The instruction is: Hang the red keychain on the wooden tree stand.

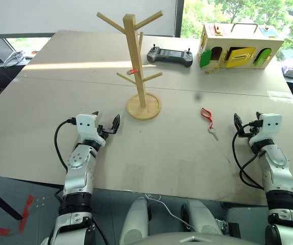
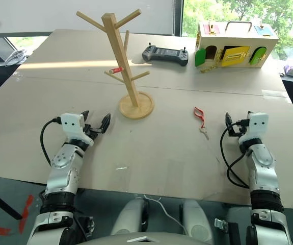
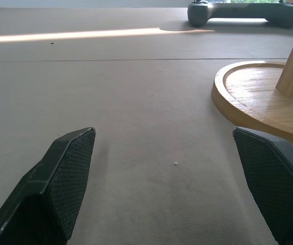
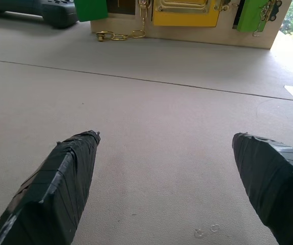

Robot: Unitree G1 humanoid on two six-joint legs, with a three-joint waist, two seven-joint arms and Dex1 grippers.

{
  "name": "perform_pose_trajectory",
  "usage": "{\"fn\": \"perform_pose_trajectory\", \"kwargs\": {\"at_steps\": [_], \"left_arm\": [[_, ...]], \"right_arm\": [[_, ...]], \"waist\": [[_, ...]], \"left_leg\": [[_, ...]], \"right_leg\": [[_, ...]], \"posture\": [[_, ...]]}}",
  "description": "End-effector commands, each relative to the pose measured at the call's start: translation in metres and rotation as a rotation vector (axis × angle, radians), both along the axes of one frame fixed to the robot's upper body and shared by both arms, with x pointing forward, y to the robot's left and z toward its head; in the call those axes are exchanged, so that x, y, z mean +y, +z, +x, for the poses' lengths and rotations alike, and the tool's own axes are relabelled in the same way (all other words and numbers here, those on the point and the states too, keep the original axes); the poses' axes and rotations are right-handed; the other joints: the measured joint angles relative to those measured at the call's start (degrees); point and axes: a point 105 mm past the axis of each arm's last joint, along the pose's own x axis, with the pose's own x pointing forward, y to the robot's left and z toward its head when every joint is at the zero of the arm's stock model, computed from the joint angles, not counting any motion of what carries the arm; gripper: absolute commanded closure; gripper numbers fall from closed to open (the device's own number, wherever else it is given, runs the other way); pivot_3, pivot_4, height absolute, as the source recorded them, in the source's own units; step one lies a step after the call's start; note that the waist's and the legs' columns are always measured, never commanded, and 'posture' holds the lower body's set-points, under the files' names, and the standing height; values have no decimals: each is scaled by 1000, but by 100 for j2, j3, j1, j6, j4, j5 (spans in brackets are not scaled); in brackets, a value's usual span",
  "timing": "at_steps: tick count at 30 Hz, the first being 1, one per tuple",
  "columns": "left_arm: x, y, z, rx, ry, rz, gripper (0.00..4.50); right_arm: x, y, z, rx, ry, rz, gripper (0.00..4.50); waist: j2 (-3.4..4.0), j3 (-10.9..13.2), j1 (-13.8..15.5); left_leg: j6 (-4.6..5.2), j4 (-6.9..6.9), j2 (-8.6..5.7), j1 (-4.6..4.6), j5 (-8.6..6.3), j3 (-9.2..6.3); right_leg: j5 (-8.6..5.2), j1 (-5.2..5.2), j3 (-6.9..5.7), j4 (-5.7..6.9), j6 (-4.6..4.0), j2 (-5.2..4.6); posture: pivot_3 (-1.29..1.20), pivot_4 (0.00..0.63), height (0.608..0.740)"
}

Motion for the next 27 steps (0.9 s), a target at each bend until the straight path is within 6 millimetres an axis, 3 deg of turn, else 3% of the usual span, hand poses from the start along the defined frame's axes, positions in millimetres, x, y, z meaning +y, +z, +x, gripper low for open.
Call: {"fn": "perform_pose_trajectory", "kwargs": {"at_steps": [1,14,20,24,27], "left_arm": [[-1,8,-2,-34,-15,2,25],[-7,10,-3,-40,-45,2,25],[-21,10,-8,-38,-123,-20,25],[-52,13,-25,-56,-322,-33,25],[-83,11,-53,-75,-536,-14,25]], "right_arm": [[-6,16,0,-59,-18,-8,0],[-7,15,1,-49,-13,-12,0],[-7,14,2,-46,-7,-15,0],[2,20,1,-37,64,-22,0],[16,35,-2,-25,155,-8,0]], "waist": [[0,0,0],[0,0,0],[0,0,-4],[0,0,-4],[3,2,-8]], "left_leg": [[0,0,0,0,0,0],[0,0,0,0,0,0],[0,0,0,0,0,0],[0,0,0,0,0,2],[0,-2,0,-1,0,4]], "right_leg": [[0,0,0,0,0,0],[0,0,0,0,0,0],[0,0,0,0,0,0],[0,0,1,0,0,-1],[0,-1,4,-1,0,-2]], "posture": [[0,150,740],[0,150,740],[0,150,740],[0,150,740],[0,150,740]]}}
